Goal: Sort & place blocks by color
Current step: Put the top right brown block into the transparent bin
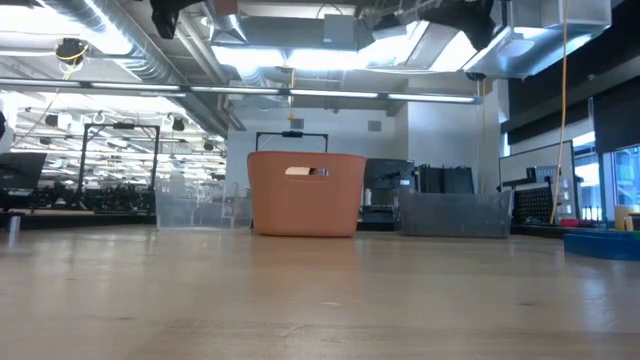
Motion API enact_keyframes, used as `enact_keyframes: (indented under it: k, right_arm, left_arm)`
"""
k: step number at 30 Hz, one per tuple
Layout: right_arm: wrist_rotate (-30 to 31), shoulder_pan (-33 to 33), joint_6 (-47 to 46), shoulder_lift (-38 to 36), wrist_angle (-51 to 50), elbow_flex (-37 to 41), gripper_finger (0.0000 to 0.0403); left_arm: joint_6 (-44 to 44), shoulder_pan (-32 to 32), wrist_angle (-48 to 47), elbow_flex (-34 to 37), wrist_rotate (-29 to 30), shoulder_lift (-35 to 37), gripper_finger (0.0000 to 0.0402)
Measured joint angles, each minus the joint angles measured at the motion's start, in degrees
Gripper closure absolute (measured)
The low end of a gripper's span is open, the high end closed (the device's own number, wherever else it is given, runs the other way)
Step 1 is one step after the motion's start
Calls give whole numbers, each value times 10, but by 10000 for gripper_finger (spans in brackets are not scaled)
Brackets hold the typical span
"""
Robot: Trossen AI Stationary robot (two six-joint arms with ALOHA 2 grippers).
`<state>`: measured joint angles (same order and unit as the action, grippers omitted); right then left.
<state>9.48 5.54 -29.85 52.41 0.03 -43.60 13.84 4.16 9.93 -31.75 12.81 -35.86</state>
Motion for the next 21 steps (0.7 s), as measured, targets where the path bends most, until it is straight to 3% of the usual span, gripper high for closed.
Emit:
enact_keyframes:
  k: [5, 21]
  right_arm:
    - [0, 0, -2, 1, 123, 43, 63]
    - [0, 0, 2, 1, 129, 44, 63]
  left_arm:
    - [-5, 0, 0, 0, 2, 0, 281]
    - [-10, 0, 0, 0, -2, 0, 281]
